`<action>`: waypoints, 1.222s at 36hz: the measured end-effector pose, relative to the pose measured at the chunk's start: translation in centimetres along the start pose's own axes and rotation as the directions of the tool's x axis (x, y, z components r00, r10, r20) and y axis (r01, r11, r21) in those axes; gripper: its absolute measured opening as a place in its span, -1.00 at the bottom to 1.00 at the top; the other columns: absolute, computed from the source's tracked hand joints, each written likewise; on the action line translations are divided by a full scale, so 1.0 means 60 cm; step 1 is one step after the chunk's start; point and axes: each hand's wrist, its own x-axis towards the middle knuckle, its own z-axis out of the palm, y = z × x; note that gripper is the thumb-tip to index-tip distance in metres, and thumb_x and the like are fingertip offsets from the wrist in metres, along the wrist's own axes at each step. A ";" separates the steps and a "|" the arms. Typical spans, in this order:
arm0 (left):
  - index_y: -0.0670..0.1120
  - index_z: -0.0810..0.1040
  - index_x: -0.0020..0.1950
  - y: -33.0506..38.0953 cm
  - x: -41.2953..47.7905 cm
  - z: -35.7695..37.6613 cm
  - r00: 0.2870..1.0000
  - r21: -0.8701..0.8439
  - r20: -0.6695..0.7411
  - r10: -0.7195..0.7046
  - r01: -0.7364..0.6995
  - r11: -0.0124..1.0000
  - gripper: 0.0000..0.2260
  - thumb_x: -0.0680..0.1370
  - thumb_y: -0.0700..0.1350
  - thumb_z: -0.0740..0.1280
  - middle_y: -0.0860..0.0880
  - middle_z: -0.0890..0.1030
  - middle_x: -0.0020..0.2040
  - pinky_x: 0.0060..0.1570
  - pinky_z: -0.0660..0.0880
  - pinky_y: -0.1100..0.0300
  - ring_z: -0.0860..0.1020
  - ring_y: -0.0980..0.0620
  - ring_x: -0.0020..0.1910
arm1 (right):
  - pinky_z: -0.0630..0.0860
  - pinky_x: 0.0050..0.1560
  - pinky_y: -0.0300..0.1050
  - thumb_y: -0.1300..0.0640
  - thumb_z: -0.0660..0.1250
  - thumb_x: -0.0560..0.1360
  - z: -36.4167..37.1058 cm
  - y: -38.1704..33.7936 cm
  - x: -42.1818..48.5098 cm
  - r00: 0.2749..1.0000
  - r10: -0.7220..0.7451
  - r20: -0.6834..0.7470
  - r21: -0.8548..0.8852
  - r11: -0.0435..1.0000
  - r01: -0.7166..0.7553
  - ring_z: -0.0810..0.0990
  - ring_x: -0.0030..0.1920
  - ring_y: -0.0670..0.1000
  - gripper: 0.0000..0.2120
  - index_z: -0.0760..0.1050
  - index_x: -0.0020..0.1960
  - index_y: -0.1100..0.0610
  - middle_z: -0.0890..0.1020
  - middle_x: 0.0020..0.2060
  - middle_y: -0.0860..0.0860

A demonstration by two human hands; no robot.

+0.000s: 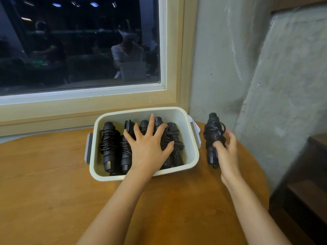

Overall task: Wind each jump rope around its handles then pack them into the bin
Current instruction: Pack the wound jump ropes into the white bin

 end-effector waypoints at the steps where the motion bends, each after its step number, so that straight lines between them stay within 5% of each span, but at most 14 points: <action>1: 0.26 0.14 0.52 0.000 0.000 0.000 1.000 0.000 0.003 0.000 0.000 1.000 -0.47 0.57 0.36 0.05 0.07 -0.10 0.63 0.41 -0.13 -0.39 -0.01 -0.34 0.54 | 0.49 -0.20 -0.36 0.26 0.26 0.61 0.004 -0.015 -0.009 1.000 -0.007 0.022 0.076 0.997 0.005 0.60 -0.04 -0.20 -0.45 0.21 0.52 -0.07 0.55 0.19 -0.03; 3: 0.26 0.12 0.52 -0.001 0.000 0.000 1.000 -0.002 0.011 -0.003 0.003 1.000 -0.47 0.57 0.36 0.05 0.07 -0.12 0.63 0.41 -0.14 -0.39 -0.02 -0.34 0.54 | 0.55 -0.14 -0.35 0.23 0.33 0.58 0.016 -0.041 -0.025 0.997 -0.063 0.051 0.138 0.989 0.055 0.62 0.01 -0.20 -0.42 0.22 0.50 -0.10 0.58 0.17 -0.01; 6: 0.26 0.11 0.52 -0.001 0.001 -0.002 1.000 -0.006 0.020 -0.004 0.004 1.000 -0.47 0.57 0.36 0.05 0.07 -0.13 0.63 0.41 -0.14 -0.39 -0.03 -0.34 0.54 | 0.57 0.21 0.01 0.17 0.40 0.55 0.039 -0.067 -0.047 0.980 -0.192 0.056 0.097 0.978 0.186 0.56 0.25 -0.04 -0.38 0.23 0.50 -0.12 0.53 0.31 0.02; 8: 0.26 0.10 0.52 -0.001 0.003 -0.003 1.000 -0.011 0.023 -0.002 0.002 1.000 -0.46 0.57 0.36 0.05 0.07 -0.13 0.63 0.42 -0.14 -0.39 -0.03 -0.34 0.54 | 0.54 0.28 0.04 0.15 0.38 0.56 0.055 -0.075 -0.057 0.960 -0.273 0.068 0.070 0.961 0.268 0.52 0.31 -0.02 -0.36 0.19 0.53 -0.10 0.48 0.37 0.02; 12: 0.26 0.11 0.53 -0.003 0.006 -0.002 1.000 -0.031 0.027 0.006 -0.006 0.999 -0.45 0.57 0.36 0.06 0.07 -0.11 0.63 0.41 -0.14 -0.38 -0.02 -0.35 0.54 | 0.51 0.27 -0.16 0.11 0.35 0.57 0.088 -0.076 -0.068 0.923 -0.347 0.165 -0.088 0.927 0.364 0.44 0.37 -0.08 -0.32 0.10 0.57 -0.14 0.40 0.43 -0.09; 15: 0.26 0.07 0.53 -0.005 0.008 -0.002 1.000 -0.037 0.030 -0.004 0.005 0.999 -0.44 0.56 0.37 0.06 0.06 -0.11 0.63 0.42 -0.14 -0.38 -0.02 -0.34 0.54 | 0.35 0.13 -0.46 0.05 0.33 0.59 0.104 -0.069 -0.074 0.902 -0.381 0.200 -0.336 0.839 0.429 0.36 0.35 -0.07 -0.38 0.15 0.56 -0.14 0.44 0.22 -0.16; 17: 0.26 0.02 0.55 -0.005 0.008 -0.003 0.999 -0.039 0.032 -0.003 0.005 0.999 -0.42 0.57 0.36 0.05 0.06 -0.12 0.63 0.42 -0.14 -0.37 -0.03 -0.34 0.54 | 0.33 0.16 -0.31 0.05 0.30 0.60 0.111 -0.066 -0.077 0.906 -0.354 0.233 -0.401 0.813 0.421 0.31 0.40 0.02 -0.39 0.13 0.57 -0.10 0.39 0.16 -0.21; 21: 0.22 -0.18 0.59 -0.007 0.005 -0.003 1.000 -0.032 0.028 -0.007 0.008 0.999 -0.32 0.56 0.37 0.03 0.05 -0.12 0.63 0.42 -0.13 -0.35 -0.03 -0.32 0.54 | 0.35 0.31 -0.11 0.10 0.25 0.64 0.126 -0.061 -0.079 0.898 -0.340 0.279 -0.520 0.733 0.439 0.23 0.43 0.04 -0.42 0.10 0.59 -0.09 0.38 0.42 0.05; 26: 0.09 -0.25 0.60 -0.012 0.006 -0.002 0.999 -0.038 0.039 -0.027 0.029 0.999 -0.21 0.55 0.38 0.06 0.02 0.00 0.63 0.43 -0.11 -0.32 0.00 -0.28 0.55 | 0.43 0.31 -0.04 0.02 0.16 0.67 0.131 -0.049 -0.065 0.912 -0.280 0.301 -0.714 0.568 0.410 0.12 0.54 0.16 -0.45 0.06 0.60 -0.08 -0.07 0.61 -0.03; 30: 0.06 -0.23 0.61 -0.012 0.005 -0.009 0.995 -0.027 0.087 -0.047 0.050 0.998 -0.20 0.55 0.38 0.07 0.00 0.02 0.63 0.46 -0.06 -0.31 0.02 -0.27 0.55 | 0.49 0.19 -0.05 -0.06 0.08 0.68 0.127 -0.043 -0.044 0.895 -0.230 0.381 -0.763 0.469 0.445 0.33 0.42 0.18 -0.43 -0.07 0.62 -0.10 -0.03 0.61 -0.09; 39: -0.09 -0.18 0.62 -0.027 -0.025 -0.075 0.926 0.152 0.353 -0.131 0.081 0.985 -0.16 0.56 0.38 0.07 -0.08 0.00 0.63 0.40 0.12 -0.30 0.16 -0.27 0.52 | 0.39 0.37 0.12 0.10 0.17 0.68 0.158 -0.052 0.024 0.750 -0.115 0.651 -0.549 0.611 0.570 0.34 0.42 0.06 -0.46 0.09 0.58 -0.20 0.30 0.51 -0.16; 44: -0.09 0.15 0.56 -0.075 -0.041 -0.116 0.879 0.139 0.463 -0.112 0.053 0.989 -0.27 0.57 0.38 0.07 -0.07 0.45 0.39 0.19 0.41 -0.12 0.48 -0.14 0.30 | 0.37 0.36 0.04 0.15 0.24 0.65 0.225 -0.077 0.024 0.646 -0.057 0.762 -0.533 0.511 0.674 0.36 0.43 0.06 -0.48 0.25 0.54 -0.17 0.42 0.46 -0.06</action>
